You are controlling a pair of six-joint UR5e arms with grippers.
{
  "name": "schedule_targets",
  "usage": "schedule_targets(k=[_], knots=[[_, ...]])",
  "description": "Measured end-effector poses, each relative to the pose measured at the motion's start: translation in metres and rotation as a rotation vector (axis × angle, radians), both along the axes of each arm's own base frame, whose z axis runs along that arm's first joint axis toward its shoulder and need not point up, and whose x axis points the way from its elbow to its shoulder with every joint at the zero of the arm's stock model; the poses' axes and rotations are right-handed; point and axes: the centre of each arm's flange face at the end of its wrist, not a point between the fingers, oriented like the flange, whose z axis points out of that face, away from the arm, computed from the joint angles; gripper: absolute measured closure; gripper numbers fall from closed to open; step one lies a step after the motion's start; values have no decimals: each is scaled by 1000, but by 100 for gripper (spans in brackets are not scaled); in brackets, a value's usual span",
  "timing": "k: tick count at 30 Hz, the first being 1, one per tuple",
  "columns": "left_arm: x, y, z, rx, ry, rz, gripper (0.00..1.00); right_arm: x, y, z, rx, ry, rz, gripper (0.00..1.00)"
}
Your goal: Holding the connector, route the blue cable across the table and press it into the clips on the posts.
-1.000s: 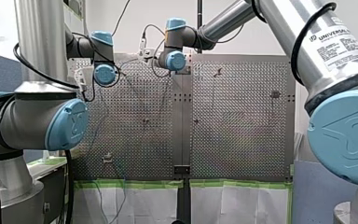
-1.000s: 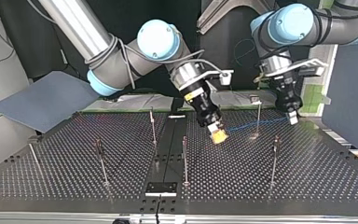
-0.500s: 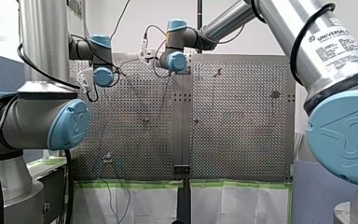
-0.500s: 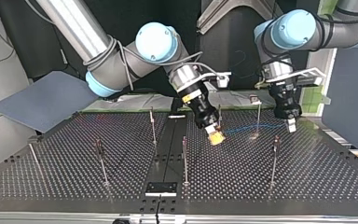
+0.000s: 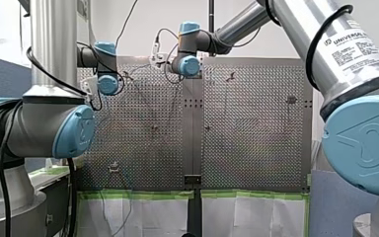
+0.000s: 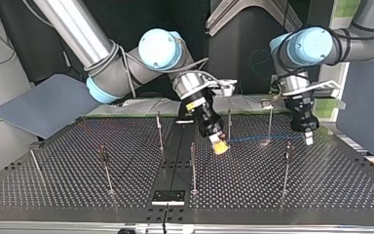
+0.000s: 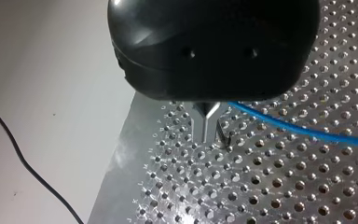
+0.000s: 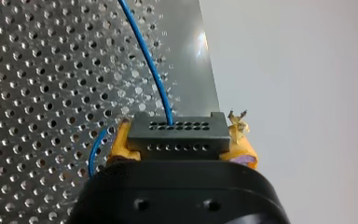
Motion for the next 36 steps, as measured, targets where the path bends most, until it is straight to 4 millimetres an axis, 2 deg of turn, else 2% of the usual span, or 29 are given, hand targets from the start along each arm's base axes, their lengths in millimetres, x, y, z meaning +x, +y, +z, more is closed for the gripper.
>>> schedule_targets(k=[16, 22, 30, 36], knots=[[18, 14, 12, -2, -59, -57, 100, 1, -4, 4, -10, -10, 0, 100], [39, 24, 12, -2, -66, -63, 100, -3, -12, 6, -13, -13, -10, 100], [76, 33, 9, 8, -73, -103, 100, -11, -28, 8, -16, -16, -33, 100], [90, 40, -7, -1, -49, -121, 100, -15, -35, 7, -13, -16, -50, 100]])
